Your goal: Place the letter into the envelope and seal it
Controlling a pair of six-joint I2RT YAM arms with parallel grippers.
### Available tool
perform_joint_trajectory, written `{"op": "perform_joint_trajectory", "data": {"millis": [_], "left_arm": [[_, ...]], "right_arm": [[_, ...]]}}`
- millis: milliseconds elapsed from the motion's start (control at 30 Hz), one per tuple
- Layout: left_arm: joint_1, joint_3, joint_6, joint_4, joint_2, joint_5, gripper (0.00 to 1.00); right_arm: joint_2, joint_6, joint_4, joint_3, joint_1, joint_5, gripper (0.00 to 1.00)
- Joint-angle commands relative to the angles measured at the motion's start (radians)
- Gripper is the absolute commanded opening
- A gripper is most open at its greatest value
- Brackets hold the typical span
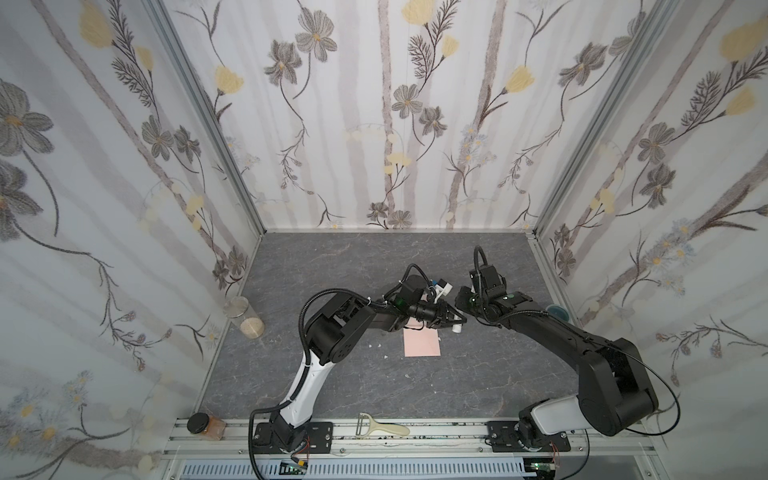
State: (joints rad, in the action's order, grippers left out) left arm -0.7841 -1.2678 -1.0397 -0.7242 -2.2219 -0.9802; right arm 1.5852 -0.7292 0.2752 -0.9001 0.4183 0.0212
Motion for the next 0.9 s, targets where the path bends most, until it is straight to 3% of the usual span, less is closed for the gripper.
{"op": "perform_joint_trajectory", "data": {"millis": [0, 867], "left_arm": [[0.01, -0.015, -0.008, -0.061, 0.003, 0.058, 0.0], [0.032, -0.011, -0.002, -0.061, 0.023, 0.086, 0.0]], "right_arm": [[-0.019, -0.021, 0.03, 0.007, 0.014, -0.07, 0.26], [-0.044, -0.08, -0.004, 0.061, 0.071, -0.09, 0.25]]}}
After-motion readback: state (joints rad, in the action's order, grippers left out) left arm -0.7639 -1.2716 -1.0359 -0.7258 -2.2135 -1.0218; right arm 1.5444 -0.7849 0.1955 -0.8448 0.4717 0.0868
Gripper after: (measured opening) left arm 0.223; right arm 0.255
